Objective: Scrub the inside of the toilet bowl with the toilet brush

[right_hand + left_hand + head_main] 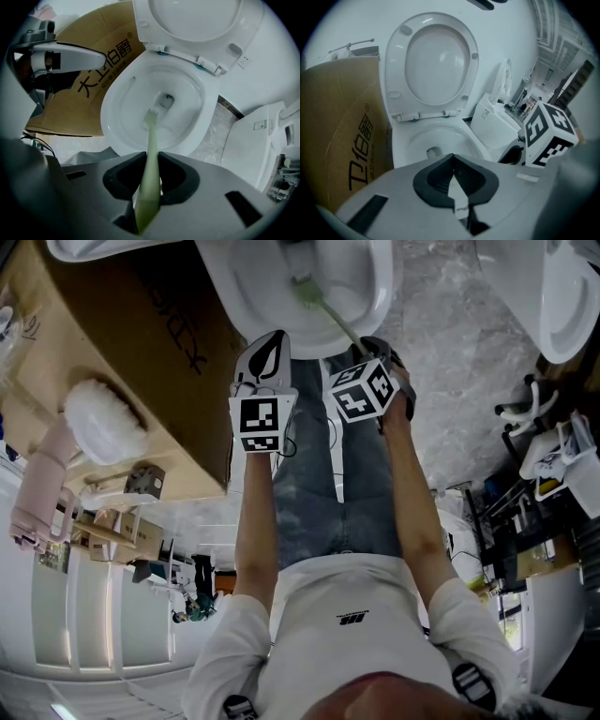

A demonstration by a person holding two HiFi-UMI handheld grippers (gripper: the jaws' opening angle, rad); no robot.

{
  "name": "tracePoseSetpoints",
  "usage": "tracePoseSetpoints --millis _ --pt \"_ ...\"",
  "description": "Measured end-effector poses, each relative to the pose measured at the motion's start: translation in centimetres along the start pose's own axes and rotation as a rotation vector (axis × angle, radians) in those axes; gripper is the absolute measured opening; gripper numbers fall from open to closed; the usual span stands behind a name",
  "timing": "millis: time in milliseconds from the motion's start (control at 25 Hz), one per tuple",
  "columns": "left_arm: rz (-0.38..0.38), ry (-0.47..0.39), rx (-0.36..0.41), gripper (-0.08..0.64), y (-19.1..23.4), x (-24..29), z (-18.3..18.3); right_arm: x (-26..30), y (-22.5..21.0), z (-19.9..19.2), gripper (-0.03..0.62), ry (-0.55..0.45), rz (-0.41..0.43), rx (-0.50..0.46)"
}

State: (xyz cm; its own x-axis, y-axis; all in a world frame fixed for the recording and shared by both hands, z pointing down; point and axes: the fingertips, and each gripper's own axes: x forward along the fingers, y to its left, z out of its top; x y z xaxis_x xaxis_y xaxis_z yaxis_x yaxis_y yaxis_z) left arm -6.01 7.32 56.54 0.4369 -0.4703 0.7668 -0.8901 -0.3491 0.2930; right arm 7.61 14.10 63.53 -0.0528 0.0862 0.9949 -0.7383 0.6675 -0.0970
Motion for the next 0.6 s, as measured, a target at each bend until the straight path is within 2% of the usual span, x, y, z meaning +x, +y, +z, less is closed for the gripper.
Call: tracePoseSetpoints --millis 600 --pt "-0.012 0.004 -0.015 0.011 1.5 0.5 0.2 3.2 -1.8 2.6 0.072 0.059 -0.031 0.017"
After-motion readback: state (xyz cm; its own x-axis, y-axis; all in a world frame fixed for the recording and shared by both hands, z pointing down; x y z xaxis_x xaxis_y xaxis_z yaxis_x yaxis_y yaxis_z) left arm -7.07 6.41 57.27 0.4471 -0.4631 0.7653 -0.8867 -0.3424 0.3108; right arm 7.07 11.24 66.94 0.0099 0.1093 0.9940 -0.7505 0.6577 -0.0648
